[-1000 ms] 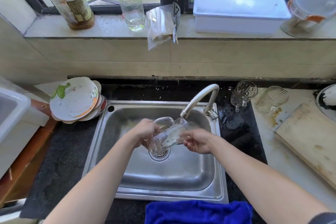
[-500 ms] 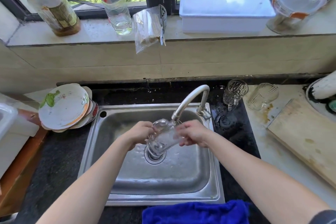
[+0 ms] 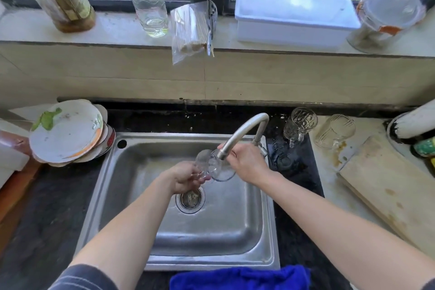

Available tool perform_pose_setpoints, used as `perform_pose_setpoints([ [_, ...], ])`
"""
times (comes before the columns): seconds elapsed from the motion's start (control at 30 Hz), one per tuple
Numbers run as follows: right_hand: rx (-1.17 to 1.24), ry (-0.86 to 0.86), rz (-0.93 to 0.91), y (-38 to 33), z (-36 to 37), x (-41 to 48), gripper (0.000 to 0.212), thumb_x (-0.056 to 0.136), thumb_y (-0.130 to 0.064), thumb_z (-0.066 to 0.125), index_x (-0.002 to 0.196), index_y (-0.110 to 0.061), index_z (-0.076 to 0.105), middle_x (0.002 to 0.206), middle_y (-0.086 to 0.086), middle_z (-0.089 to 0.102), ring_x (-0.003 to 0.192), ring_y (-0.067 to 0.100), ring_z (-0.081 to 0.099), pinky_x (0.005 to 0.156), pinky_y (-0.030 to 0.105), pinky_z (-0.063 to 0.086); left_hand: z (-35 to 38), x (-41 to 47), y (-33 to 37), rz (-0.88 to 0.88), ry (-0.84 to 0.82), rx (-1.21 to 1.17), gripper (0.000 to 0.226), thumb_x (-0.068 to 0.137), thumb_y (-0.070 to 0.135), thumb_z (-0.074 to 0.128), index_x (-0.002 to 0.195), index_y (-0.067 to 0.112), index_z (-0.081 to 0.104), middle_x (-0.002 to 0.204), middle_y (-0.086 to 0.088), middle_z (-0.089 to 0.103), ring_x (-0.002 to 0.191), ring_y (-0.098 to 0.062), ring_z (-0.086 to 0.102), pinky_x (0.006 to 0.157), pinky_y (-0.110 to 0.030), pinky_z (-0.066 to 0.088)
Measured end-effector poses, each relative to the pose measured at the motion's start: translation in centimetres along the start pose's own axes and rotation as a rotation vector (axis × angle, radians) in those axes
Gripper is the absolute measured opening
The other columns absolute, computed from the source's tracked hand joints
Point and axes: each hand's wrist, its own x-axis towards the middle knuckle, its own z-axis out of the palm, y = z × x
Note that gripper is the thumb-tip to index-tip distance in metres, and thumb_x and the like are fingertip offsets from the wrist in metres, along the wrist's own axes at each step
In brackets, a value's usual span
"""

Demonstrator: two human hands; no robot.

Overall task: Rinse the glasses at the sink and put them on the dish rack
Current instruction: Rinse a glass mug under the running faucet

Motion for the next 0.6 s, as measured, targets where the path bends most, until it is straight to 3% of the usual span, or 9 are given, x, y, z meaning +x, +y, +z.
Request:
perform_pose_setpoints([
  [0.07, 0.020, 0.067, 0.002, 0.3, -0.2, -1.0, 0.020, 0.096, -0.030, 0.051, 0.088, -0.019, 0.065, 0.087, -0.009, 0.062, 0.084, 0.015, 0.060, 0.080, 0.042, 0.052, -0.4, 0.6, -0.1, 0.034, 0.052, -0.105, 0.030, 0.091, -0.015, 0.029, 0.103, 0.000, 0.051, 0.059, -0.013, 0.059, 0.035, -0.007, 0.040, 0.031, -0.014, 0.028],
  [0.1, 0.003, 0.129, -0.013, 0.5, -0.1, -1.7, 0.014, 0.094, -0.030, 0.054, 0.095, -0.021, 0.065, 0.093, -0.010, 0.060, 0.089, 0.013, 0.058, 0.083, 0.038, 0.051, -0.6, 0.9, -0.2, 0.048, 0.074, -0.157, 0.030, 0.089, -0.018, 0.028, 0.097, 0.001, 0.051, 0.063, -0.014, 0.058, 0.035, -0.007, 0.038, 0.031, -0.014, 0.026],
  [0.17, 0.070, 0.202, 0.025, 0.7, 0.3, -3.2, 0.029, 0.091, -0.033, 0.061, 0.119, -0.024, 0.060, 0.112, -0.012, 0.056, 0.099, 0.008, 0.058, 0.087, 0.030, 0.049, -1.1, 1.5, -0.3, 0.084, 0.123, -0.223, 0.032, 0.086, -0.022, 0.030, 0.092, 0.004, 0.048, 0.078, -0.017, 0.059, 0.041, -0.010, 0.044, 0.035, -0.017, 0.029],
  [0.23, 0.315, 0.133, 0.219, -0.1, 0.6, -3.4, 0.038, 0.089, -0.035, 0.064, 0.126, -0.027, 0.054, 0.114, -0.014, 0.056, 0.096, 0.009, 0.063, 0.082, 0.033, 0.053, -1.0, 1.6, -0.2, 0.125, 0.127, -0.230, 0.035, 0.083, -0.024, 0.033, 0.093, 0.005, 0.050, 0.083, -0.020, 0.063, 0.049, -0.016, 0.050, 0.042, -0.024, 0.030],
  [0.33, 0.440, 0.018, 0.343, -1.0, 1.2, -1.8, 0.011, 0.096, -0.019, 0.053, 0.092, -0.016, 0.063, 0.091, 0.004, 0.070, 0.071, 0.021, 0.072, 0.063, 0.044, 0.059, 0.0, 1.0, 0.2, 0.157, 0.095, -0.218, 0.040, 0.080, -0.022, 0.038, 0.103, 0.006, 0.055, 0.079, -0.019, 0.063, 0.052, -0.016, 0.046, 0.044, -0.025, 0.033],
  [0.43, 0.327, 0.014, 0.282, -1.4, 0.2, -0.9, 0.028, 0.098, -0.010, 0.042, 0.075, -0.014, 0.059, 0.079, 0.008, 0.069, 0.060, 0.022, 0.069, 0.060, 0.042, 0.060, -0.3, 0.1, 1.0, 0.126, 0.016, -0.249, 0.021, 0.080, 0.001, 0.041, 0.094, 0.004, 0.056, 0.075, -0.015, 0.059, 0.055, -0.020, 0.051, 0.052, -0.027, 0.042],
  [0.5, 0.252, -0.012, 0.237, -1.6, -1.1, -0.7, 0.026, 0.098, -0.010, 0.043, 0.079, -0.005, 0.060, 0.080, 0.010, 0.068, 0.061, 0.022, 0.067, 0.060, 0.038, 0.059, -1.2, 0.1, 1.7, 0.100, -0.062, -0.245, 0.032, 0.081, 0.025, 0.039, 0.096, 0.004, 0.059, 0.084, -0.018, 0.062, 0.067, -0.029, 0.058, 0.066, -0.035, 0.047],
  [0.6, 0.100, -0.050, 0.135, -2.1, -2.1, -0.5, 0.029, 0.095, -0.012, 0.046, 0.072, -0.003, 0.062, 0.077, 0.010, 0.069, 0.065, 0.023, 0.067, 0.067, 0.040, 0.057, -0.9, 1.5, 2.8, 0.056, -0.037, -0.136, 0.054, 0.088, 0.055, 0.043, 0.106, 0.009, 0.064, 0.101, -0.021, 0.068, 0.087, -0.036, 0.063, 0.085, -0.046, 0.050],
])
